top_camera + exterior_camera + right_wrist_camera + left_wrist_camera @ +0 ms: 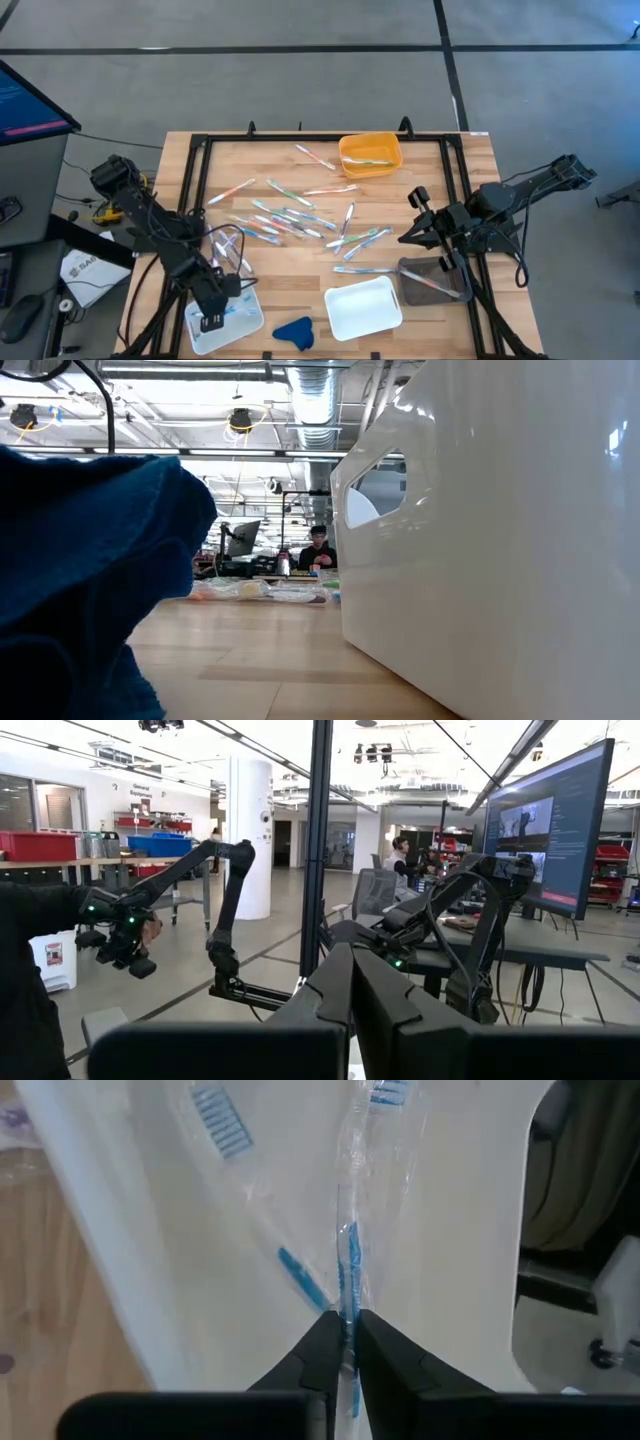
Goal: Pick & Place Toothbrushes
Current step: Put the blue toothbrush into the left white bin, then put the violet toothbrush into the right white bin
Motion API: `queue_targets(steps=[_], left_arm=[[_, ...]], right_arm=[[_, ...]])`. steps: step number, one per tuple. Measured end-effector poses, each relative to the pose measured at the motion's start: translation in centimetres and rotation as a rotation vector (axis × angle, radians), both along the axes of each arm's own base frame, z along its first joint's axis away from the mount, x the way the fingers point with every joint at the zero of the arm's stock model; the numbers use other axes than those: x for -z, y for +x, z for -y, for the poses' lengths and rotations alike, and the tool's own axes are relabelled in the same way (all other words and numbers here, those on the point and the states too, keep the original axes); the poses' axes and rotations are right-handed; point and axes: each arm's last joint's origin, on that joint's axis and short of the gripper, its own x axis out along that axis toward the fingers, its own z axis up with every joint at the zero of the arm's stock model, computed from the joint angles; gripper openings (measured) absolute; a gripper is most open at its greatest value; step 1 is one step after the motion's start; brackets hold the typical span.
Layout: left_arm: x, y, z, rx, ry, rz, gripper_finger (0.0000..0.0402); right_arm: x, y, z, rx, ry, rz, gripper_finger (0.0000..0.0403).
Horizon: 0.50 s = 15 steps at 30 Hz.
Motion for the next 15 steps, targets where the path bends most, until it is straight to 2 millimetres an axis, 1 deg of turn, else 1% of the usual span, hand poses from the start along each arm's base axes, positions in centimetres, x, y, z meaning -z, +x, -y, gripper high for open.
queue_targets(steps=[9, 12, 15], left_arm=[[-0.1, 0.3, -0.2, -0.103, -0.027, -0.027, 0.0092], [-0.4, 0.3, -0.2, -0.123, -0.05, -0.039, 0.0112], [-1.2, 0.1, -0.4, -0.121, -0.103, -0.038, 0.0127]], right_arm=[[0.0, 0.0, 0.0, 0.0, 0.0, 0.0, 0.0], [0.0, 0.0, 0.0, 0.0, 0.0, 0.0, 0.0], [0.0, 0.0, 0.0, 0.0, 0.0, 0.0, 0.0]])
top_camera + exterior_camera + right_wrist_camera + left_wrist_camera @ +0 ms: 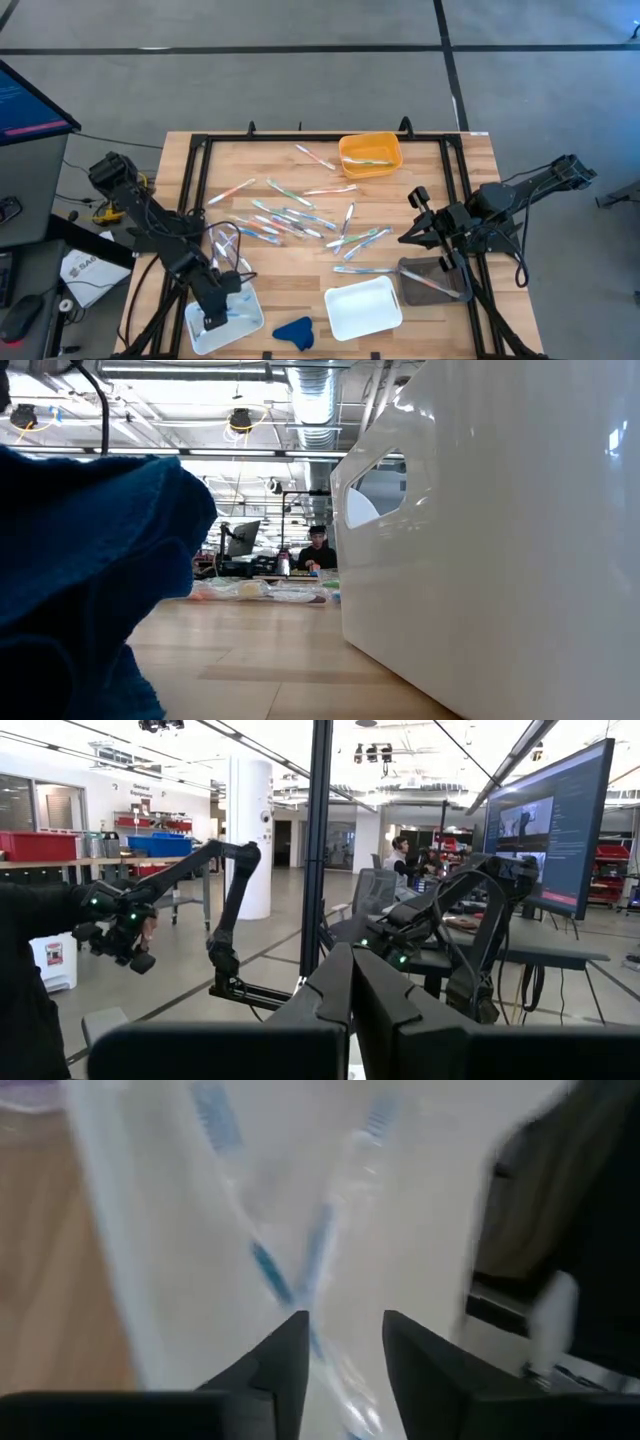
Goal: Pick & Place Toothbrushes
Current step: Put the violet toothbrush into the right white bin
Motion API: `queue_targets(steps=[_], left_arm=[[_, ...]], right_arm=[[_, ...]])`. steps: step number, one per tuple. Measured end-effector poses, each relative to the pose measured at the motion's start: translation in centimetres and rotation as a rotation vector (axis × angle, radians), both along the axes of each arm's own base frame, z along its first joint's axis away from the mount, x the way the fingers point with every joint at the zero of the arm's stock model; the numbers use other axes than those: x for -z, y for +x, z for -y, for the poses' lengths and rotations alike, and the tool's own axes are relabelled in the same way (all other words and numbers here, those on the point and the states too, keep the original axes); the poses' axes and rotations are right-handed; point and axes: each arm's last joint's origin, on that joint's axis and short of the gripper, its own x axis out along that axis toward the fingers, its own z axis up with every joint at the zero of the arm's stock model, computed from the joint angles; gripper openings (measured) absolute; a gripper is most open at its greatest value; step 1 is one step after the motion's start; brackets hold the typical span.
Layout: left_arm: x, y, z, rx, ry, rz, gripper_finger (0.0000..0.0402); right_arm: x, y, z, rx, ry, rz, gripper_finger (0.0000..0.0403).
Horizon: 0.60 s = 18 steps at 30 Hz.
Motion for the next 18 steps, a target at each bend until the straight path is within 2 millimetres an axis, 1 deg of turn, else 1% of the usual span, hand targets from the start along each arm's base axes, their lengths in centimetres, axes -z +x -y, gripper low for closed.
queue_targets(steps=[3, 5, 7, 9, 13, 15, 18], left_arm=[[-1.3, -0.4, -0.4, -0.002, -0.051, 0.044, 0.0132], [-2.4, -0.5, -0.9, -0.026, -0.077, 0.108, 0.0132], [-3.5, -0.7, -1.4, -0.046, -0.087, 0.197, 0.013], [-4.7, -1.0, -2.0, -0.041, -0.078, 0.325, 0.0128], [-6.7, -1.3, -3.3, -0.029, 0.037, 0.609, 0.0125], [-7.5, -1.3, -3.8, -0.031, 0.129, 0.749, 0.0125], [-8.5, -1.3, -4.4, -0.031, 0.285, 0.917, 0.0126]], right_arm=[[0.0, 0.0, 0.0, 0.0, 0.0, 0.0, 0.0], [0.0, 0.0, 0.0, 0.0, 0.0, 0.0, 0.0], [0.0, 0.0, 0.0, 0.0, 0.0, 0.0, 0.0], [0.0, 0.0, 0.0, 0.001, 0.0, 0.0, 0.0], [0.0, 0.0, 0.0, 0.001, 0.0, 0.0, 0.0], [0.0, 0.0, 0.0, 0.001, 0.0, 0.0, 0.0], [0.0, 0.0, 0.0, 0.001, 0.0, 0.001, 0.0]])
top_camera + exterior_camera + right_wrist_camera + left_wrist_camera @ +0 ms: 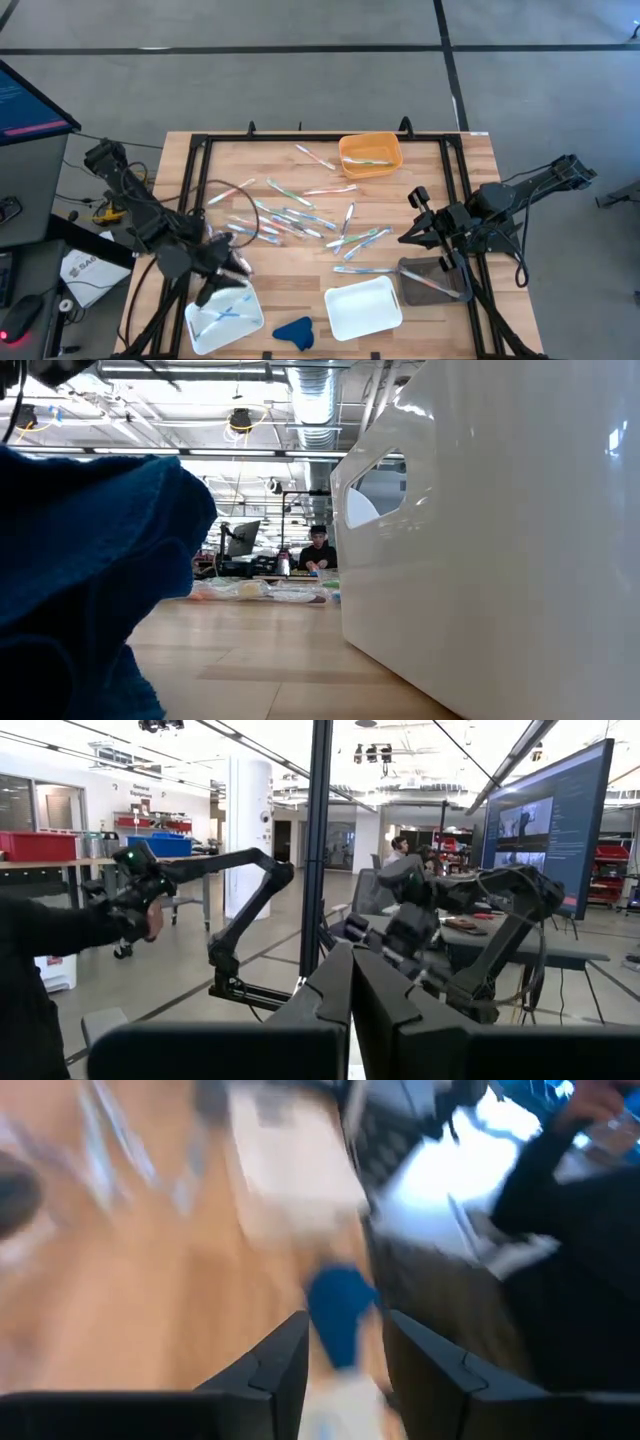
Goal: Pick & Place Toothbrushes
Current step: Put the violet toothbrush into the right white bin
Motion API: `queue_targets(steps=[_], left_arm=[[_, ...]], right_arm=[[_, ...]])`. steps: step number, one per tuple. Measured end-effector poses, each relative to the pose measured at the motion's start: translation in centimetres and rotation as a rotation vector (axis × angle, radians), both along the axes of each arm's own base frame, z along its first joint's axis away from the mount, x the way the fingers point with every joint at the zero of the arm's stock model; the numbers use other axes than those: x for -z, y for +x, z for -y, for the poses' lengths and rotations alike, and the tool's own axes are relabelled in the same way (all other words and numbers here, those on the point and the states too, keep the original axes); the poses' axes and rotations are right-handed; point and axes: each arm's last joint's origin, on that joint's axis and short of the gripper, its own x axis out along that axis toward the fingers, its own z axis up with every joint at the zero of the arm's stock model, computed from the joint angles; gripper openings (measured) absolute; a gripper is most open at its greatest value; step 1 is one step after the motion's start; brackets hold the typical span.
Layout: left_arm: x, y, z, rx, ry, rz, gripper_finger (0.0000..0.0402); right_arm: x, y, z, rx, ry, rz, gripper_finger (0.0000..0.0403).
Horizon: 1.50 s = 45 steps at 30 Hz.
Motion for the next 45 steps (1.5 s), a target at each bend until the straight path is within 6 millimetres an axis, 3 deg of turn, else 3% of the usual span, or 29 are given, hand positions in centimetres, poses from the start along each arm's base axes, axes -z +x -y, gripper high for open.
queue_targets(steps=[6, 12, 18, 29, 36, 45], left_arm=[[-1.0, 0.8, -1.0, -0.18, 0.19, 0.175, 0.012], [-0.9, 2.8, -2.3, -0.286, 0.29, 0.193, 0.0112], [0.6, 5.3, -3.6, -0.383, 0.387, 0.121, 0.0111], [3.8, 11.3, -5.7, -0.499, 0.559, 0.086, 0.0111], [2.1, 13.2, -9.7, -0.667, 0.543, 0.23, 0.0111], [-0.5, 13.1, -15.1, -0.899, 0.584, 0.368, 0.0111]], right_arm=[[0.0, 0.1, 0.2, 0.029, -0.069, 0.03, 0.0], [0.0, 0.3, 0.8, 0.071, -0.094, 0.039, 0.0], [0.1, 0.8, 2.0, 0.11, 0.036, -0.017, 0.0], [1.9, 3.8, 4.3, 0.26, 0.042, -0.121, 0.0], [3.0, 5.2, 7.0, 0.389, 0.102, -0.198, 0.0], [4.7, 6.3, 8.9, 0.487, -0.066, -0.28, 0.0]])
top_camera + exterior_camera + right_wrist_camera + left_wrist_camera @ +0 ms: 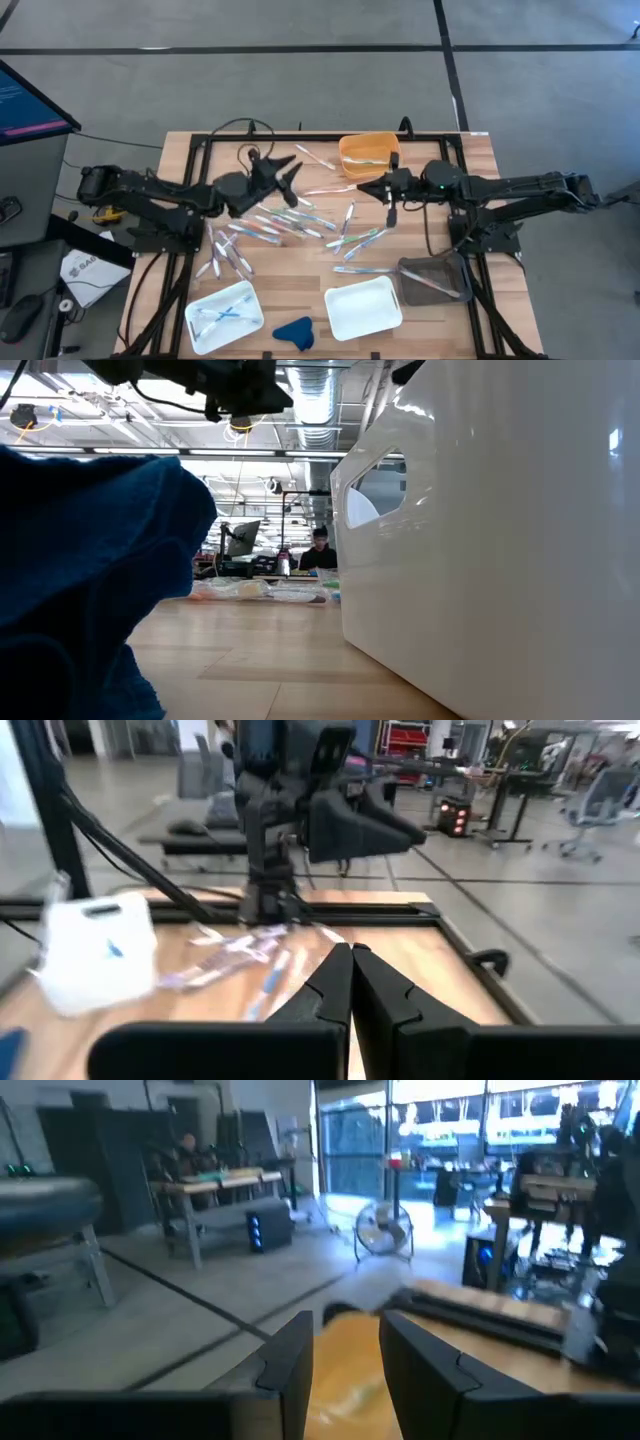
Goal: Pick & Place Toothbrushes
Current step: Put the violet toothbrush into the right white bin
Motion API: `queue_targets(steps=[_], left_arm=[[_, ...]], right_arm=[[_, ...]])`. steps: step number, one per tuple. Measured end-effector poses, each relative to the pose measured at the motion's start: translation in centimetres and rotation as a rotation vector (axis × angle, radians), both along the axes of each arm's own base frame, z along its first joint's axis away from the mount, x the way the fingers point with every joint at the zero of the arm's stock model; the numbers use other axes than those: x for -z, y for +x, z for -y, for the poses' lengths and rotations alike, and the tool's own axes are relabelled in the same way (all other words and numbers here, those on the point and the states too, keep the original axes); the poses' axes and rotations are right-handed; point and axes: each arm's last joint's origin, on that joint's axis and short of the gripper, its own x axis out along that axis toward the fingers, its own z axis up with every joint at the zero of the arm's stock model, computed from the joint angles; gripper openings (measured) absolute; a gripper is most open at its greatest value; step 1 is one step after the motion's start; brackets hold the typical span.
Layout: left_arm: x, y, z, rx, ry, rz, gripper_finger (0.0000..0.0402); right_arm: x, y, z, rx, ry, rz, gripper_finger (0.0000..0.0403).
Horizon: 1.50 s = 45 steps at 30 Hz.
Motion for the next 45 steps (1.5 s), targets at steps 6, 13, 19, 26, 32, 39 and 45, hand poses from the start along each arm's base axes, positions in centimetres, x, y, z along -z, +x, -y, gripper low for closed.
queue_targets(steps=[6, 13, 19, 26, 32, 39, 45], left_arm=[[0.1, 0.2, -2.3, 0.163, 0.035, -0.026, 0.0111], [1.6, 0.3, -3.4, 0.442, 0.014, -0.179, 0.0111], [3.9, -0.2, -3.8, 0.514, -0.11, -0.368, 0.0111], [4.8, -0.1, -2.7, 0.713, -0.219, -0.409, 0.0111], [5.3, -1.5, -2.7, 0.626, -0.412, -0.507, 0.0111], [6.1, -2.0, -2.3, 0.575, -0.558, -0.561, 0.0111], [7.2, -2.9, -1.2, 0.529, -0.716, -0.667, 0.0111]], right_arm=[[-0.4, 0.2, 1.9, 0.074, -0.077, -0.033, 0.0], [-0.7, -0.1, 2.8, 0.112, -0.092, -0.02, 0.0], [-0.4, 0.1, 3.0, 0.126, -0.012, -0.026, 0.0], [-0.9, 0.1, 3.2, 0.138, -0.002, -0.016, 0.0], [-0.8, 0.2, 3.3, 0.14, -0.001, -0.022, 0.0], [-0.5, 0.0, 3.9, 0.164, 0.027, -0.051, 0.0], [0.1, -0.3, 4.5, 0.202, 0.078, -0.106, 0.0]])
